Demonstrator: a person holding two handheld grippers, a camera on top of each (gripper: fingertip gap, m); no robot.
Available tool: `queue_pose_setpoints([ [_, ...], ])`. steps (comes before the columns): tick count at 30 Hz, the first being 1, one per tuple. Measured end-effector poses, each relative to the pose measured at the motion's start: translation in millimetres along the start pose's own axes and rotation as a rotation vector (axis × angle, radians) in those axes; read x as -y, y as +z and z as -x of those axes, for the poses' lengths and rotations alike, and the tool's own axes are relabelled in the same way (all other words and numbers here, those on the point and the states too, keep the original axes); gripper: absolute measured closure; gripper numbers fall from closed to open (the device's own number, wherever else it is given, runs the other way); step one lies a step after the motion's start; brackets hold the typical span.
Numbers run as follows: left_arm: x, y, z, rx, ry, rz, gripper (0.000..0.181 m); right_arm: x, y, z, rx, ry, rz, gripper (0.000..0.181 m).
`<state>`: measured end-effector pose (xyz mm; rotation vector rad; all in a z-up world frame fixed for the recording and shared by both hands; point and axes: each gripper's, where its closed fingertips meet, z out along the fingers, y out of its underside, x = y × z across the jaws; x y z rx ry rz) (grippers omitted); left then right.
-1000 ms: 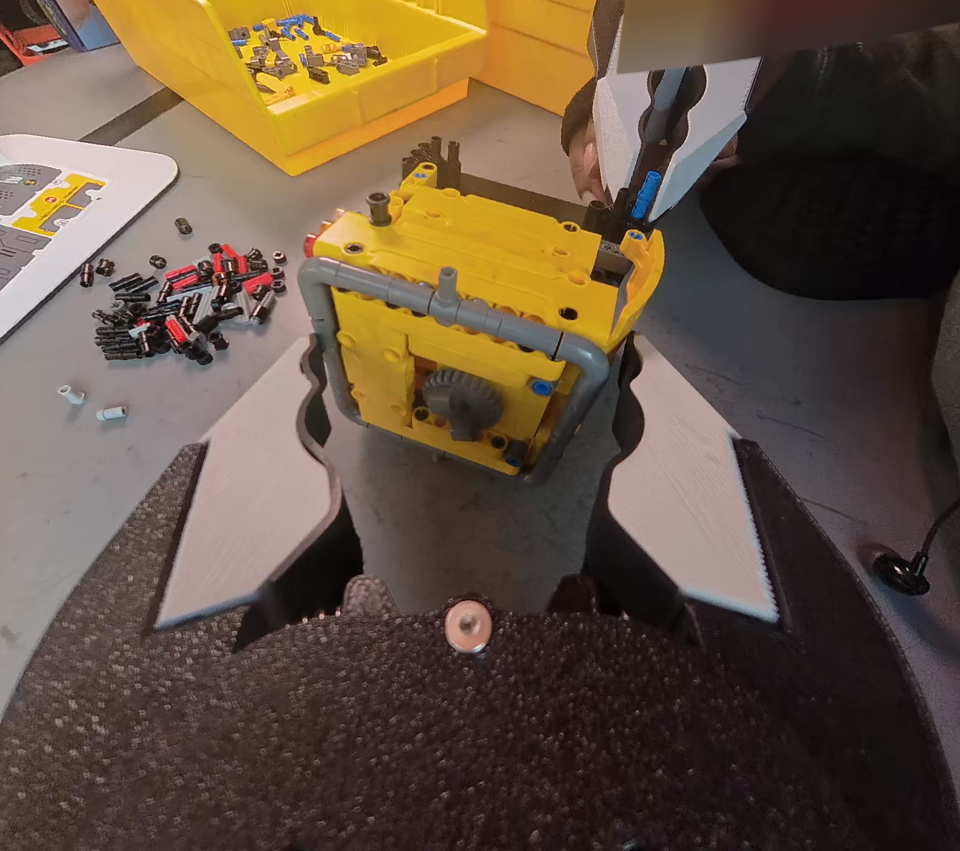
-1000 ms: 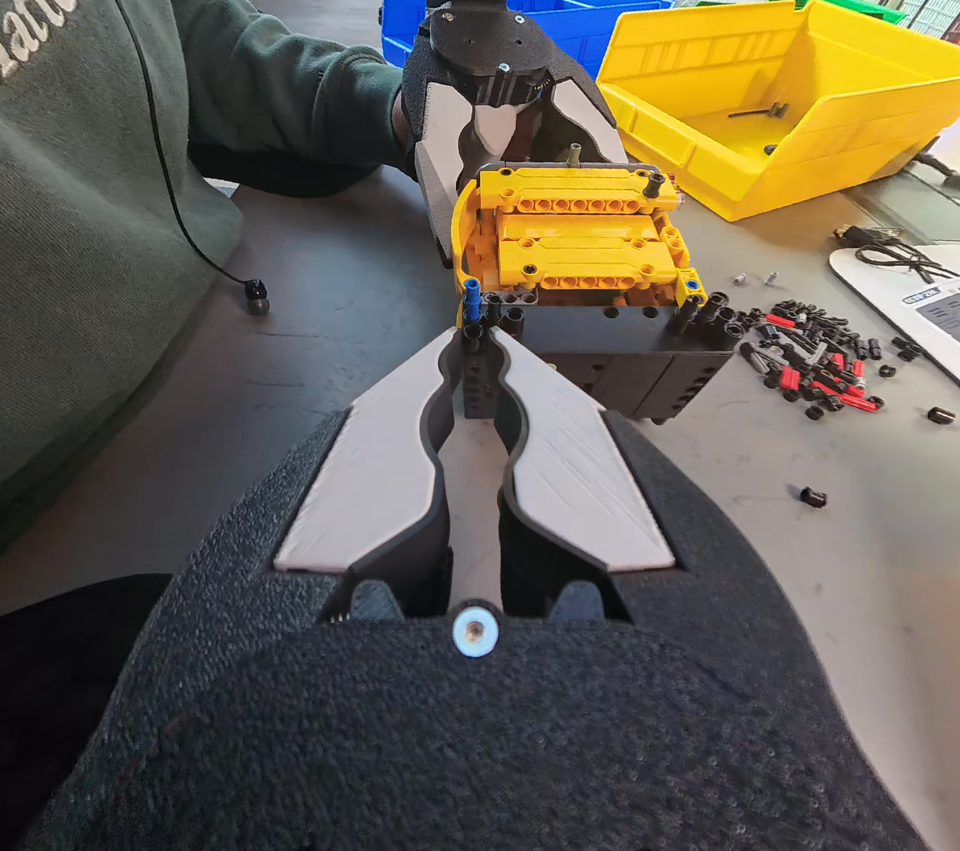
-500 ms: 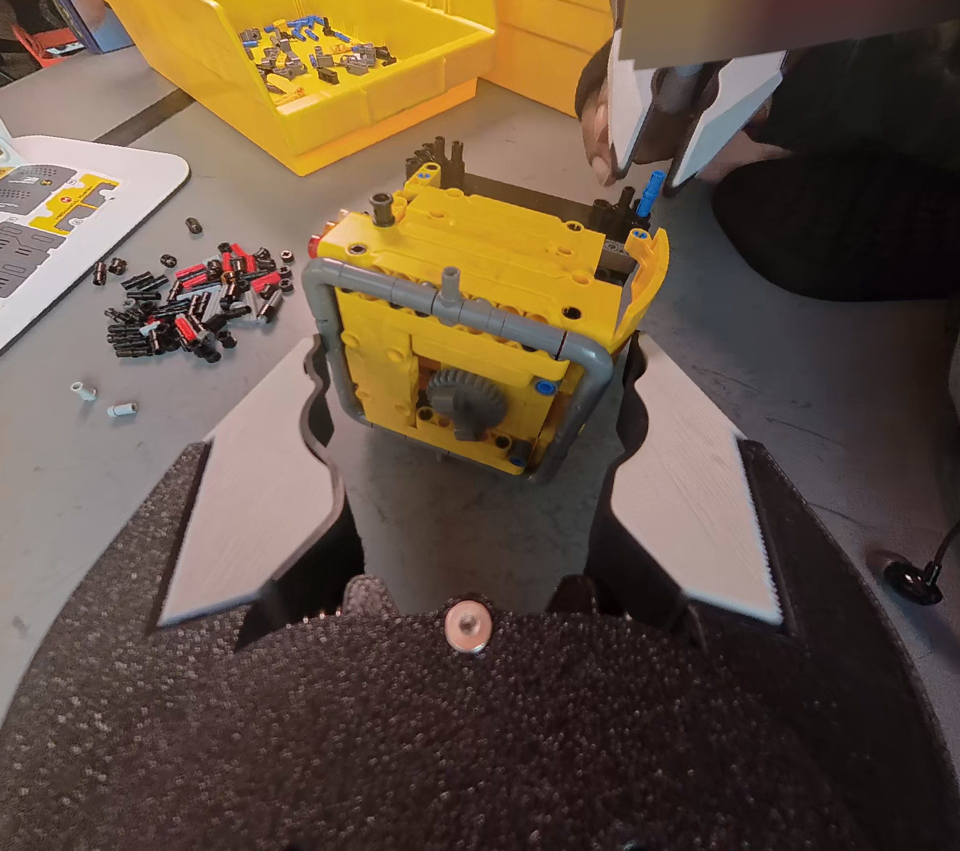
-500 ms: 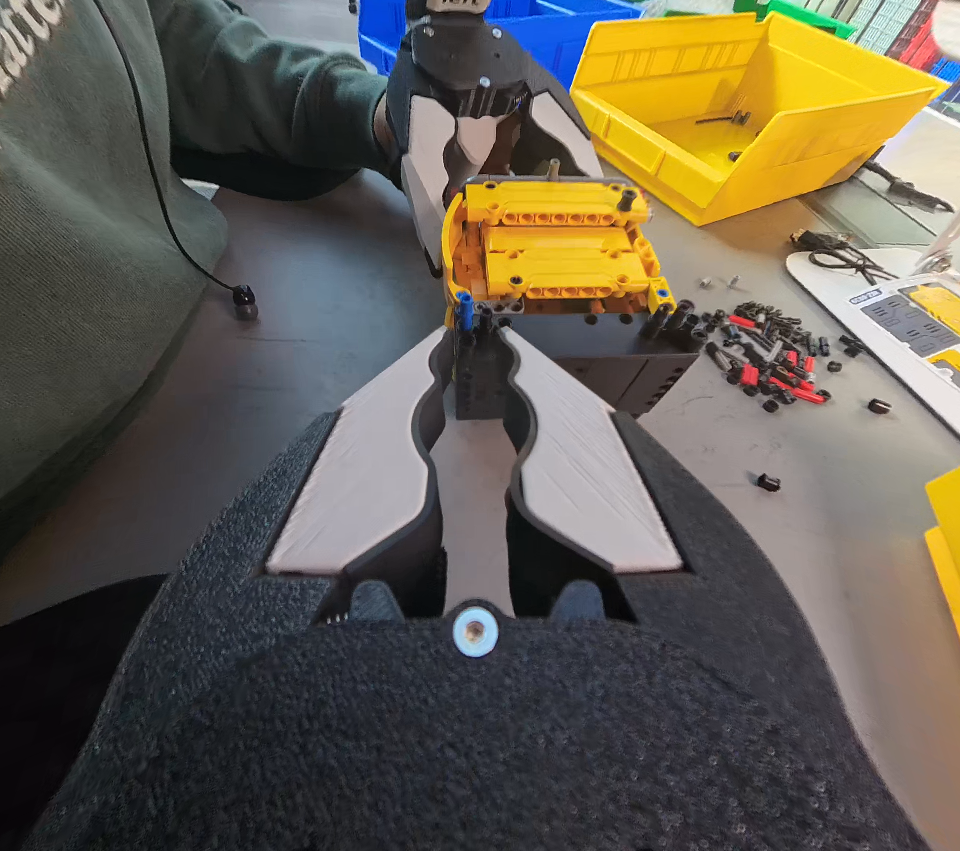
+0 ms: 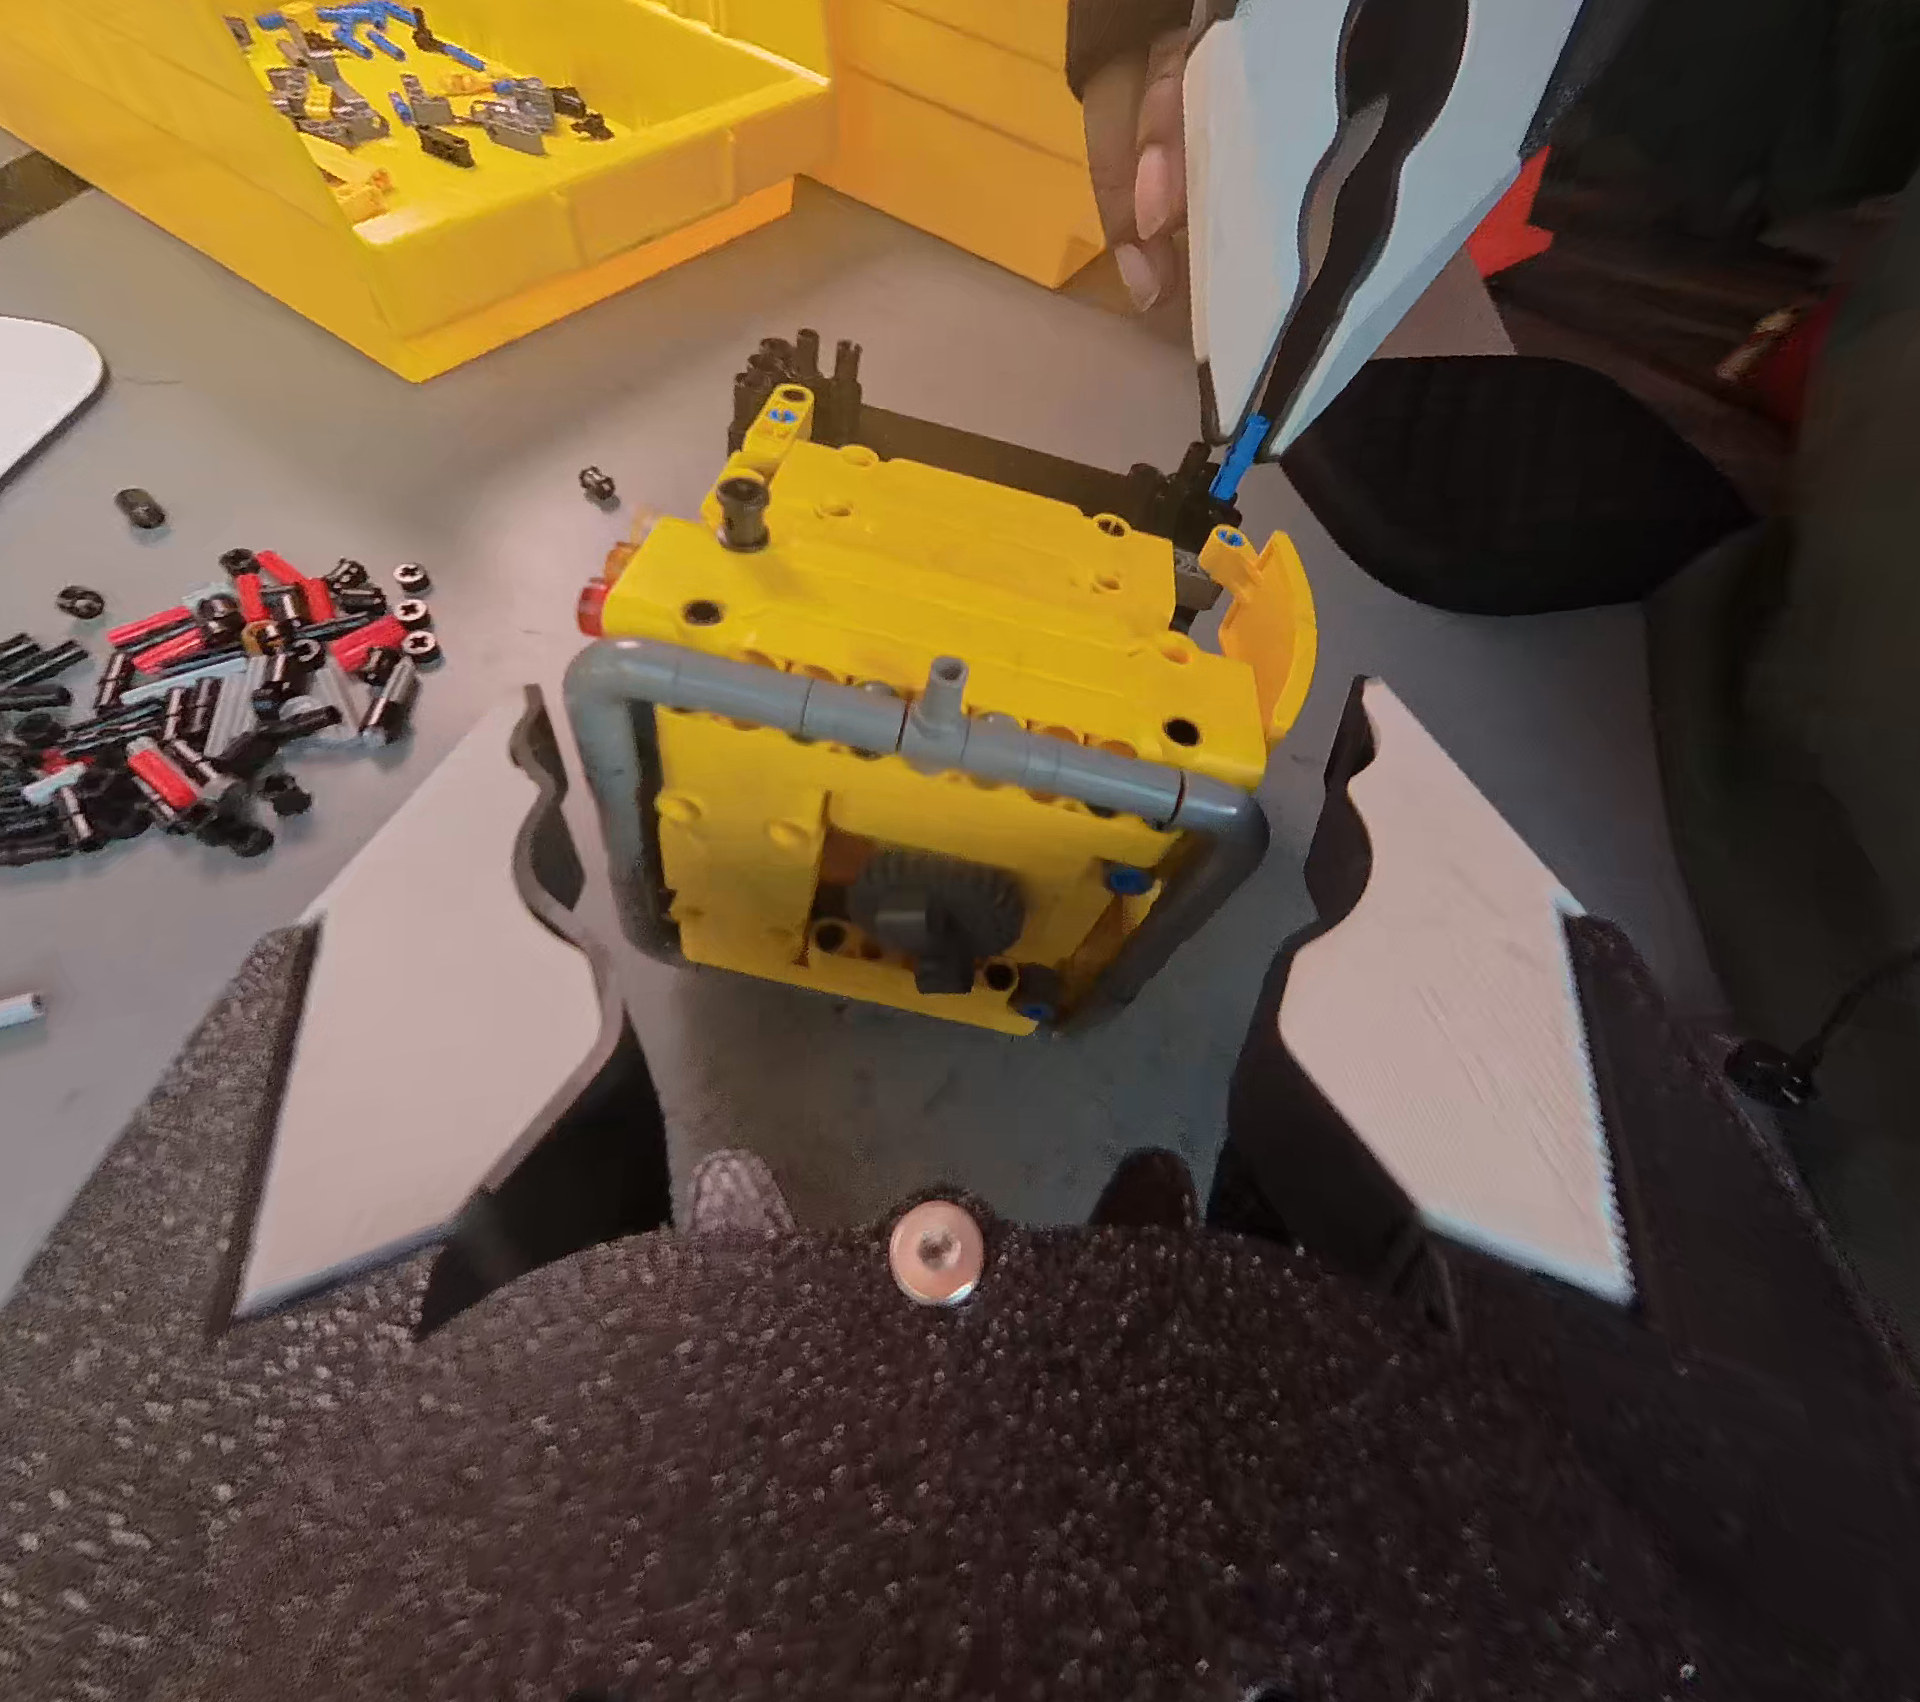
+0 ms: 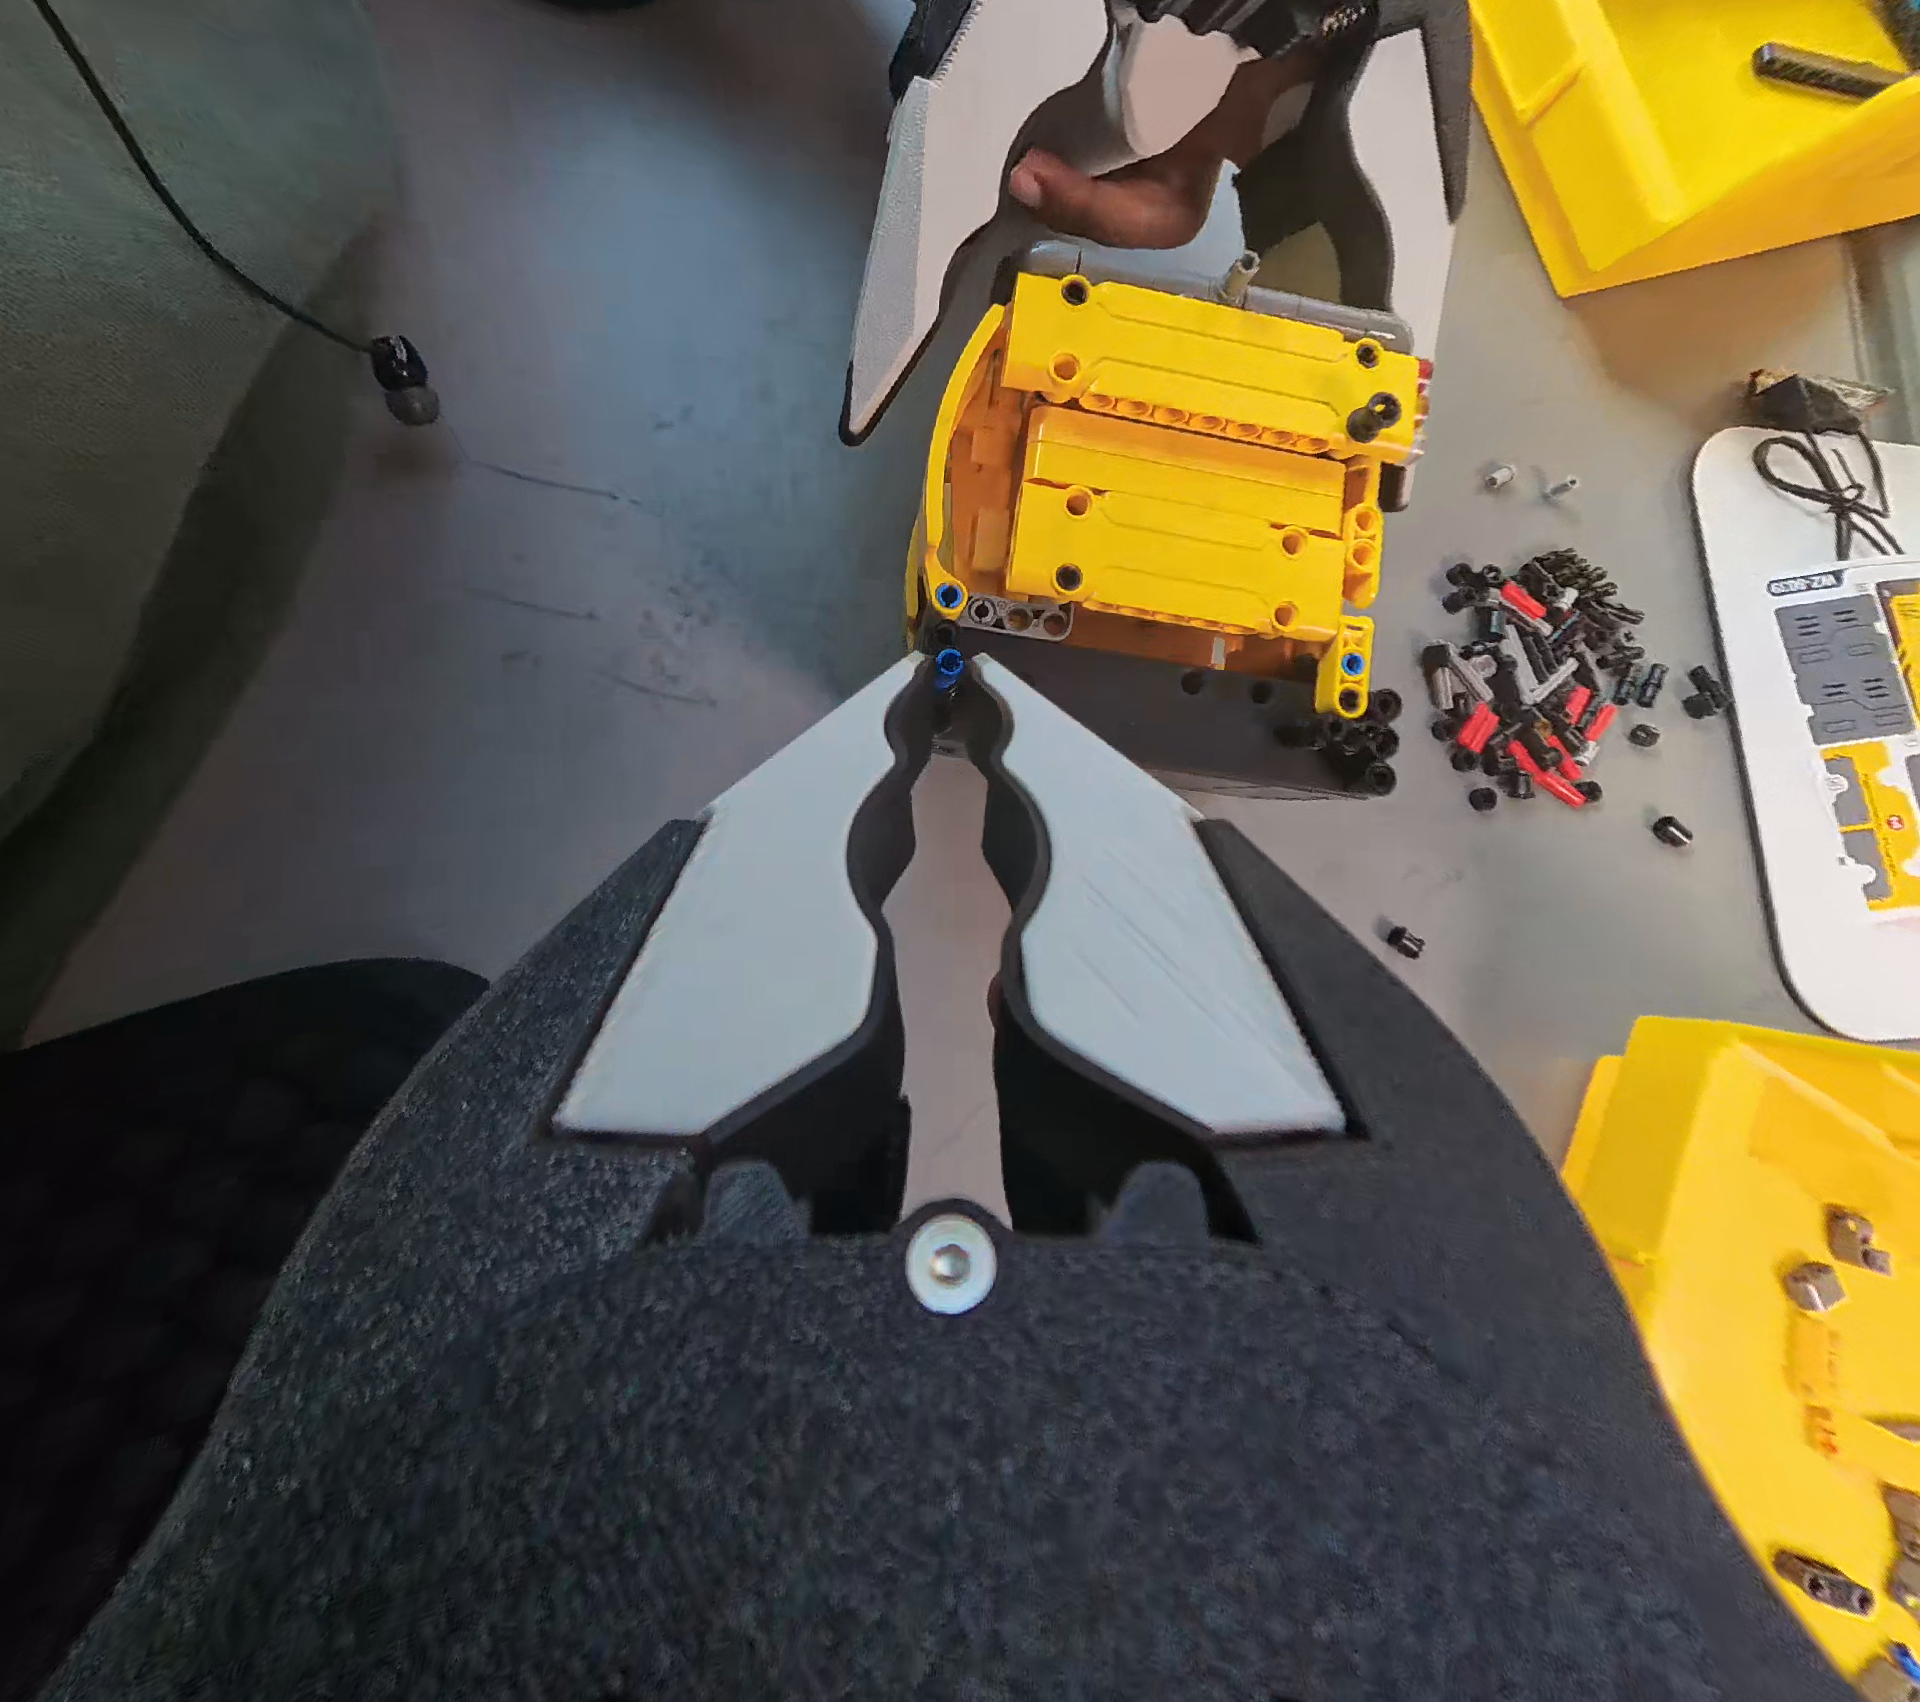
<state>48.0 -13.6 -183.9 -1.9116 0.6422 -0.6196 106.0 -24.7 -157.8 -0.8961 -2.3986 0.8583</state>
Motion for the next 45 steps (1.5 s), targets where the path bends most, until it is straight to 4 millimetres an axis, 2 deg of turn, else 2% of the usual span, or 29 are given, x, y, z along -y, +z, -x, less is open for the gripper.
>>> queue_pose_setpoints([
  [3, 0.1, 8.2, -0.5, -0.002, -0.004, 0.011, 0.046, -0.7, 0.7, 0.8, 0.018, 0.004, 0.077, 0.177],
  [15, -1.8, 6.3, 2.2, 0.045, -0.026, 0.010, 0.052, -4.1, 3.1, 0.2, 0.002, -0.051, 0.329, 0.179],
  [31, -2.3, 6.2, 3.1, 0.053, -0.037, 0.009, 0.052, -6.0, 5.0, 0.0, 0.031, -0.044, 0.425, 0.179],
  [42, -2.2, 6.2, 3.5, 0.040, -0.033, 0.010, 0.052, -7.0, 5.4, -0.4, 0.037, -0.164, 0.516, 0.179],
  [45, -2.5, 5.7, 4.0, 0.029, -0.028, 0.012, 0.052, -6.0, 6.0, -0.9, 0.046, -0.243, 0.533, 0.179],
])
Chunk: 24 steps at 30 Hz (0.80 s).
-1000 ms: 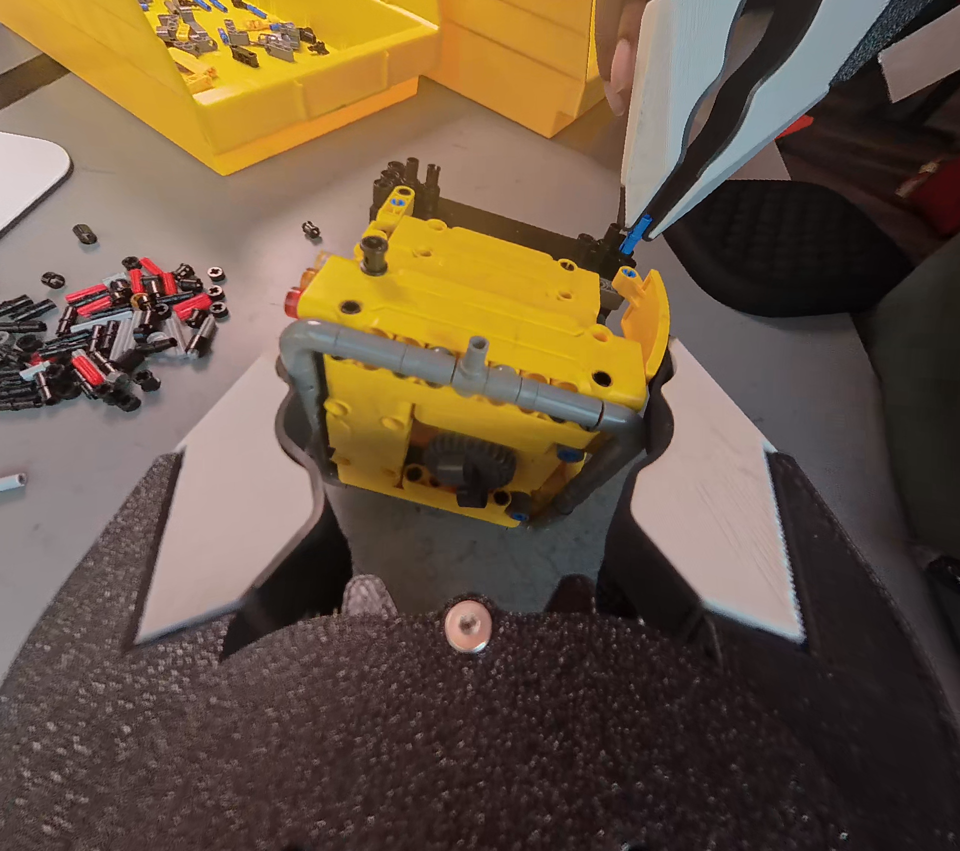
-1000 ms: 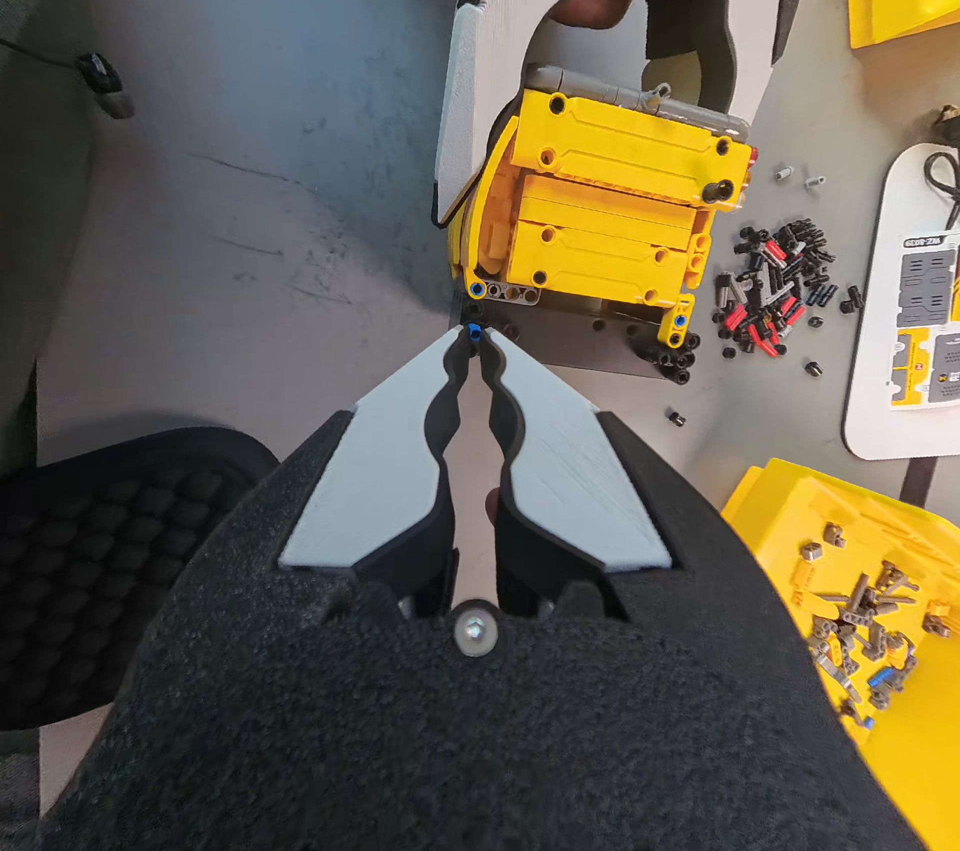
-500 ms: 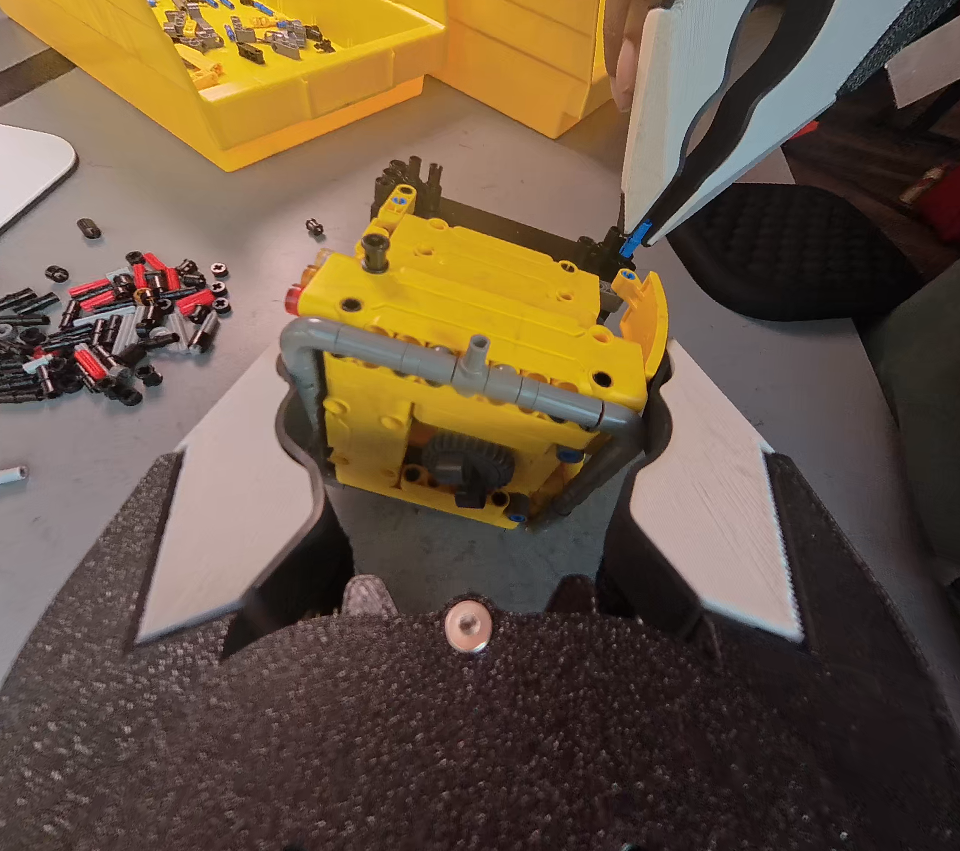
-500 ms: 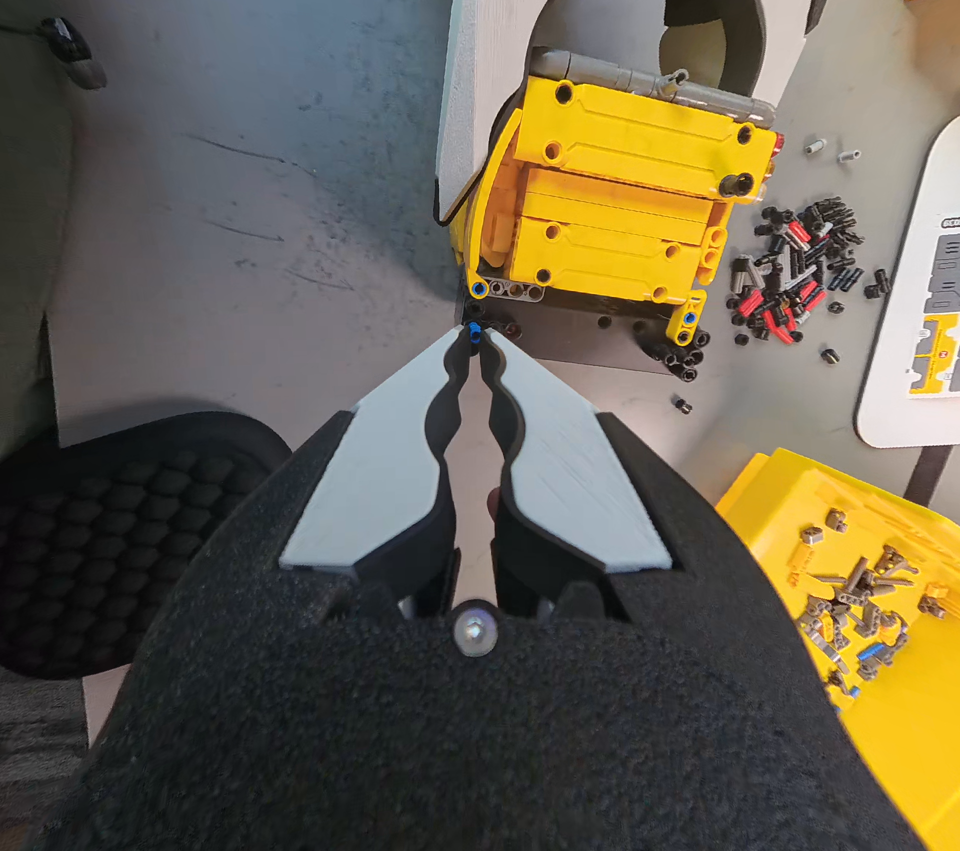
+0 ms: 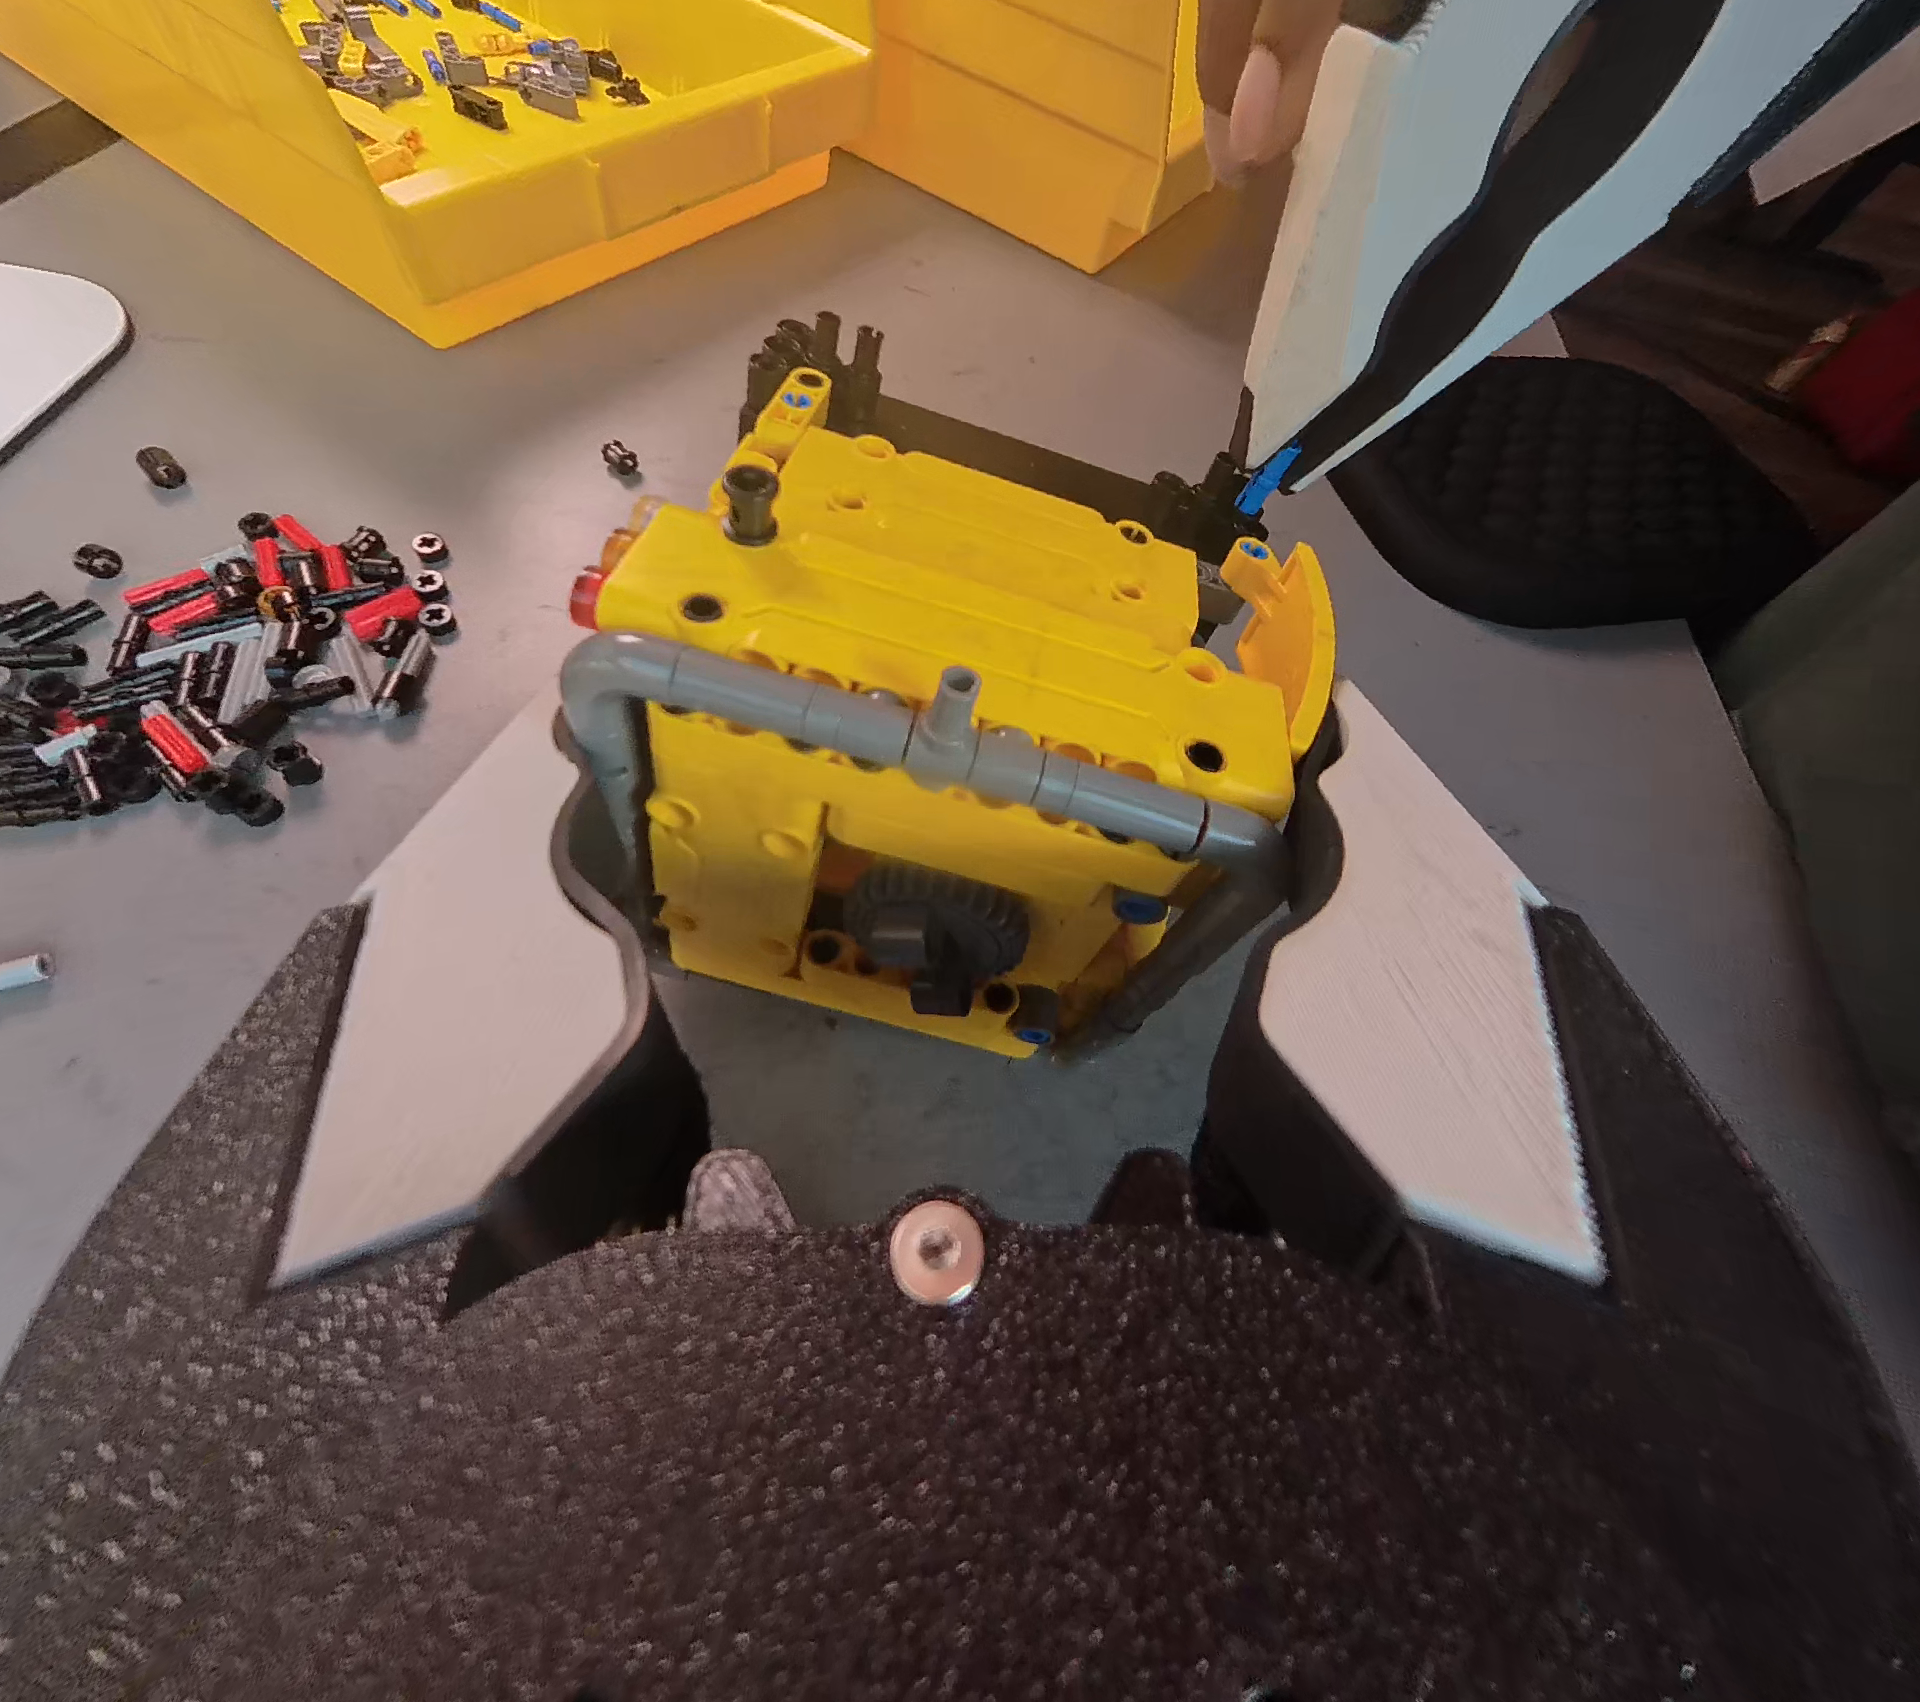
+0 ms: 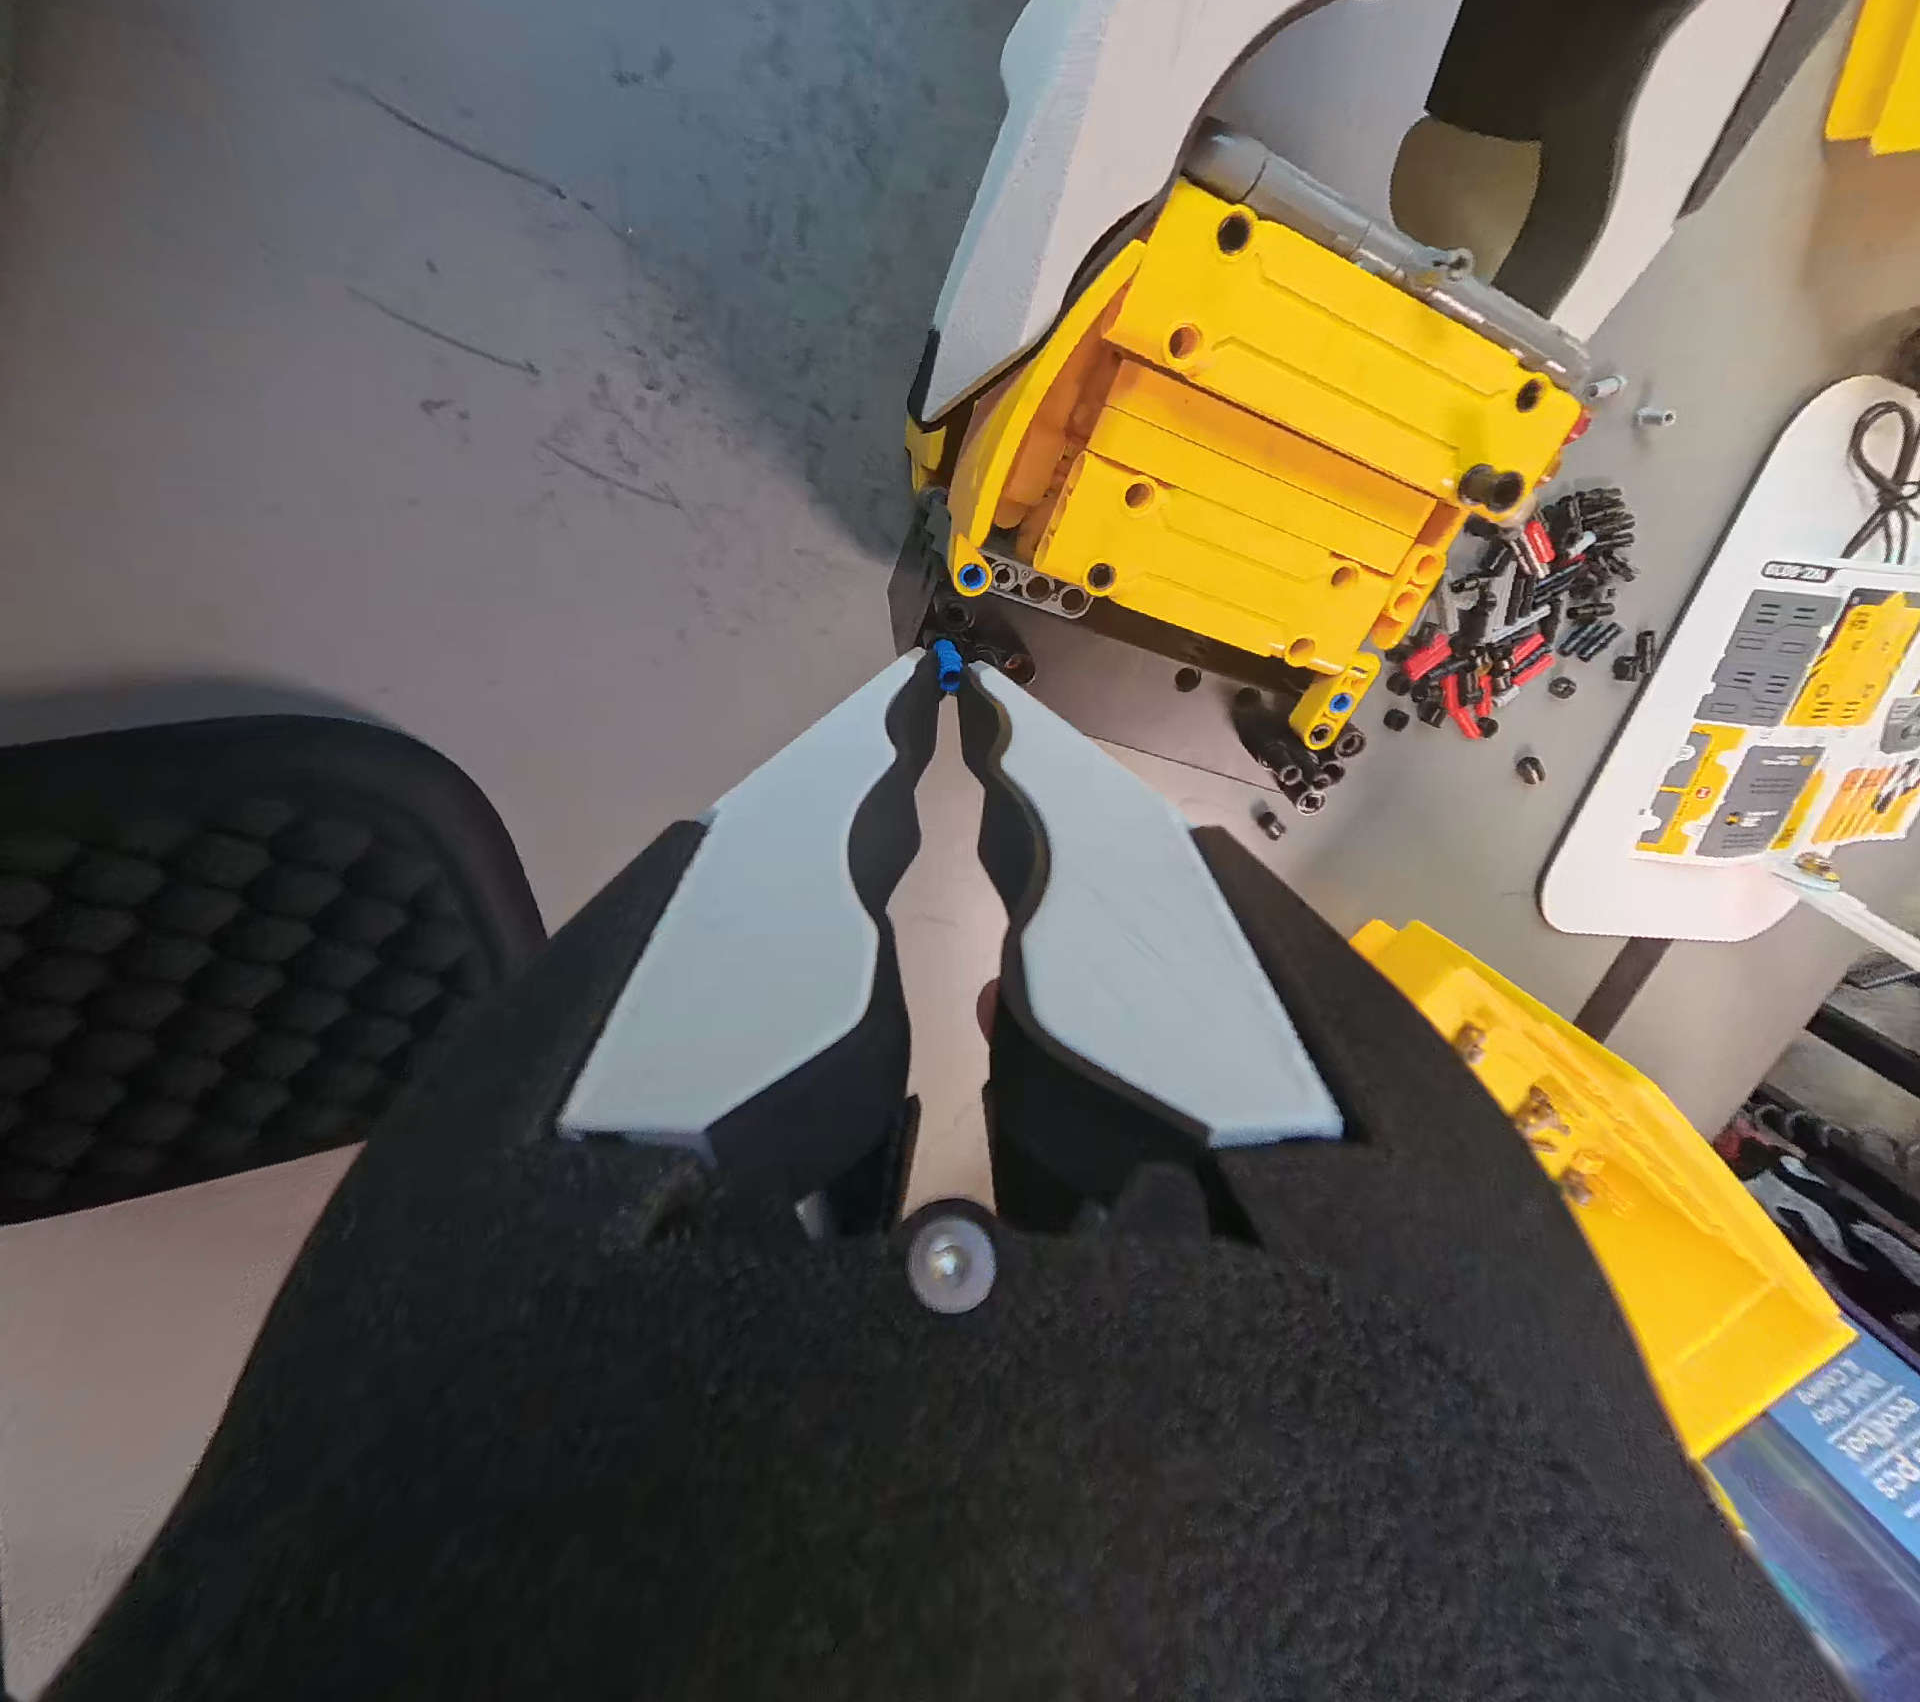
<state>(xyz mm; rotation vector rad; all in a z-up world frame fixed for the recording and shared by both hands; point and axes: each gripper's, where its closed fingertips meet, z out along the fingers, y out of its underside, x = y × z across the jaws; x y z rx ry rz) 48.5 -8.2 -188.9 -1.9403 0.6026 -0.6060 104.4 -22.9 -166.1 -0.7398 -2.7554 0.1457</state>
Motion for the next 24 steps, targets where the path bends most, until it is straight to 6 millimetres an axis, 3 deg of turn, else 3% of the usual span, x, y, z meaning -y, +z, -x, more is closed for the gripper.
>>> queue_pose_setpoints([
  [11, 0.2, -0.3, 2.5, -0.017, 0.011, 0.004, 0.052, 1.0, 0.8, -0.7, -0.073, -0.192, 0.068, 0.179],
  [15, -0.2, -2.0, 4.7, -0.018, 0.004, 0.003, 0.052, 1.8, 1.1, -4.9, -0.019, -0.060, 0.006, 0.179],
  [24, 0.3, -2.3, 7.0, -0.030, 0.009, 0.004, 0.052, 1.6, 2.5, -6.7, -0.084, -0.254, 0.093, 0.179],
])
